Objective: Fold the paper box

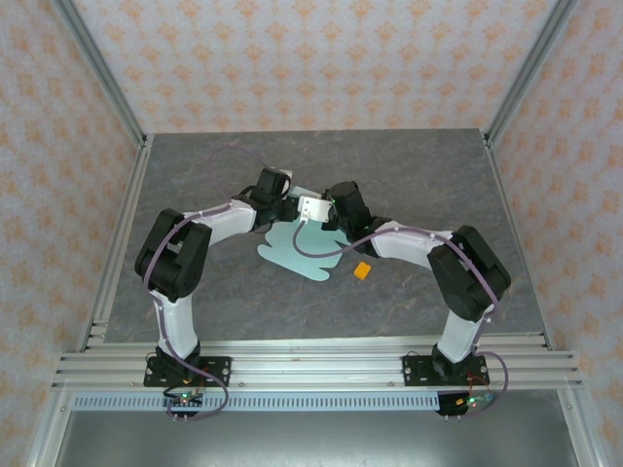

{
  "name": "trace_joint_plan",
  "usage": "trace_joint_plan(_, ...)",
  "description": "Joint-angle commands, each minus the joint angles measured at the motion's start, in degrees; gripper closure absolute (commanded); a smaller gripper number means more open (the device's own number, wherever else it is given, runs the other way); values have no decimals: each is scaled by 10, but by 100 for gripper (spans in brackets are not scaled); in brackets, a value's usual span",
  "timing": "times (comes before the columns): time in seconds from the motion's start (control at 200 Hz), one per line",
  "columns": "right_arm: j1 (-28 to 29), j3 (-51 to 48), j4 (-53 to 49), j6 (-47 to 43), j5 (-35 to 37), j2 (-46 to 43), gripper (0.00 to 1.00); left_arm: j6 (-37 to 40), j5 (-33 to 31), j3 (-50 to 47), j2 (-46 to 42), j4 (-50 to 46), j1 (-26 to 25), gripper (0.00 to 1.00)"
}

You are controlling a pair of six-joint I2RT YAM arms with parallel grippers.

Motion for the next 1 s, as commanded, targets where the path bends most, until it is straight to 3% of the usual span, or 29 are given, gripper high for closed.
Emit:
trace_joint_plan(0.0, -1, 11, -32, -6, -21, -23, 100, 20, -24, -12, -31, 35, 27, 55)
trace_joint_plan(0.335, -1, 14, -40, -6, -25, -24, 100, 39, 18, -17, -24, 83, 27, 77)
trace_joint_plan(0.561, -1, 15, -38, -4, -13, -22, 100, 35, 3, -27, -33, 82, 27, 86)
trace_joint_plan(0.996, 1, 21, -49, 63, -4, -47, 64, 49, -34, -75, -72, 114, 24, 91)
